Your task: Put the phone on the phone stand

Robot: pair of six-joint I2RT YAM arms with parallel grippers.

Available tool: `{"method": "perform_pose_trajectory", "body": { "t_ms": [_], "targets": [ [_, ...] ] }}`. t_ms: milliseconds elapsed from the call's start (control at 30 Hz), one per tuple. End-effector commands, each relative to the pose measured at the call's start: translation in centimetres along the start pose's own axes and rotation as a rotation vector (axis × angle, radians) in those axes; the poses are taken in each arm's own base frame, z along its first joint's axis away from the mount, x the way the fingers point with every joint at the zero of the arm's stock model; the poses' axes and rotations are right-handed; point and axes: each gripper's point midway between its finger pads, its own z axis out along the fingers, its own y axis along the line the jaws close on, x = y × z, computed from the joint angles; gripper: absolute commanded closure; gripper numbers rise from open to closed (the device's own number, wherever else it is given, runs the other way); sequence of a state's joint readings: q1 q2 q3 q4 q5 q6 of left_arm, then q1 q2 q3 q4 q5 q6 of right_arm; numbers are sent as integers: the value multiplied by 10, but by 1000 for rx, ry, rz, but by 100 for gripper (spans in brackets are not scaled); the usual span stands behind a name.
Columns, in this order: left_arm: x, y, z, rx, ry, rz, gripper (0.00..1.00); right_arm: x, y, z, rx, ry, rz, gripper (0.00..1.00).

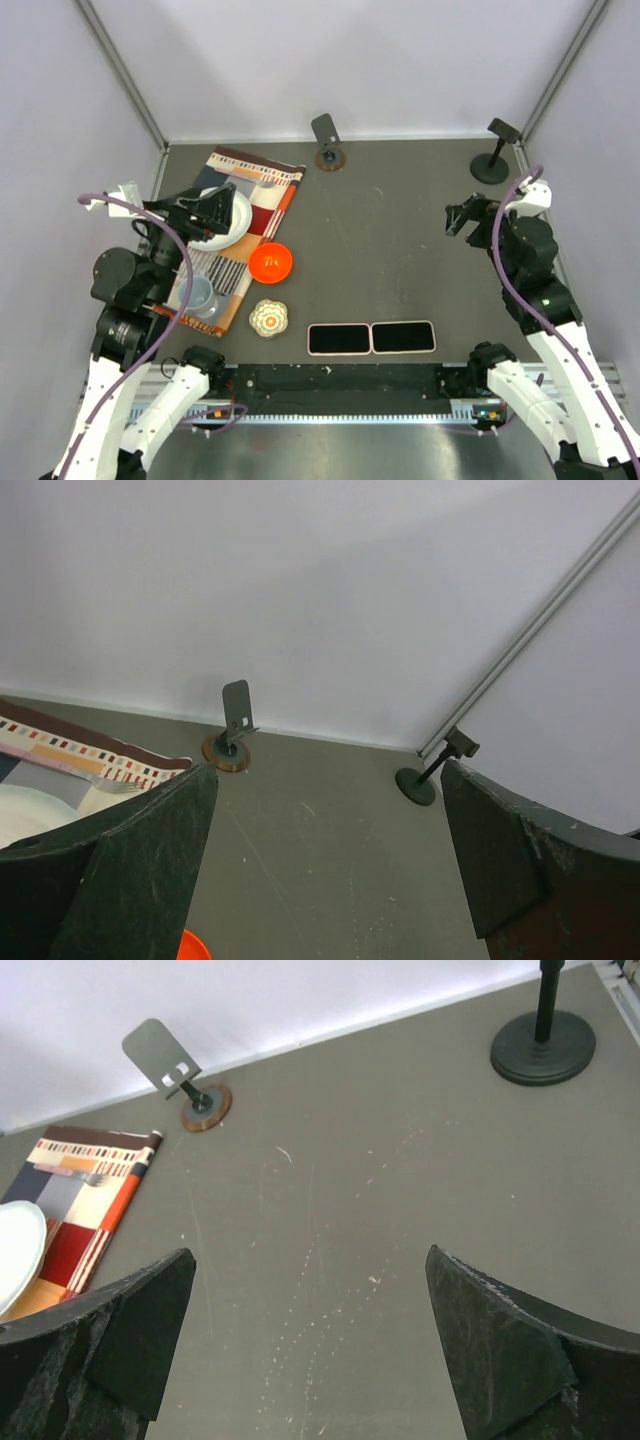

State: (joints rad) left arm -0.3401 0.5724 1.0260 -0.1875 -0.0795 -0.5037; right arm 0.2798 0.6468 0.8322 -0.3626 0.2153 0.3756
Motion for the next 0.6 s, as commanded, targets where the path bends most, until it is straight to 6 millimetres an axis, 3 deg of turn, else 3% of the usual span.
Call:
{"method": "perform_pose_trajectory", "body": {
  "t_ms": [0,100,200,233,267,433,467,567],
  "targets": [
    [2,-6,7,33,11,-17,2,-12,15,13,-29,-11,40,1],
    [13,-4,14,31,36,-23,2,-10,20,27,-30,8,64,1],
    [25,-2,21,33,67,-34,2,-5,29,49,-35,44,97,1],
    [31,0,26,31,86,-35,2,7,31,63,-32,88,99,1],
    [34,1,28,28,91,-37,2,3,37,68,-43,81,121,1],
    [66,3,46,50,190,-58,1,18,59,110,-97,143,184,1],
    [75,2,49,62,217,-62,1,28,61,123,-93,165,202,1],
    [97,7,59,61,279,-76,1,24,76,146,-152,121,249,1]
  ]
}}
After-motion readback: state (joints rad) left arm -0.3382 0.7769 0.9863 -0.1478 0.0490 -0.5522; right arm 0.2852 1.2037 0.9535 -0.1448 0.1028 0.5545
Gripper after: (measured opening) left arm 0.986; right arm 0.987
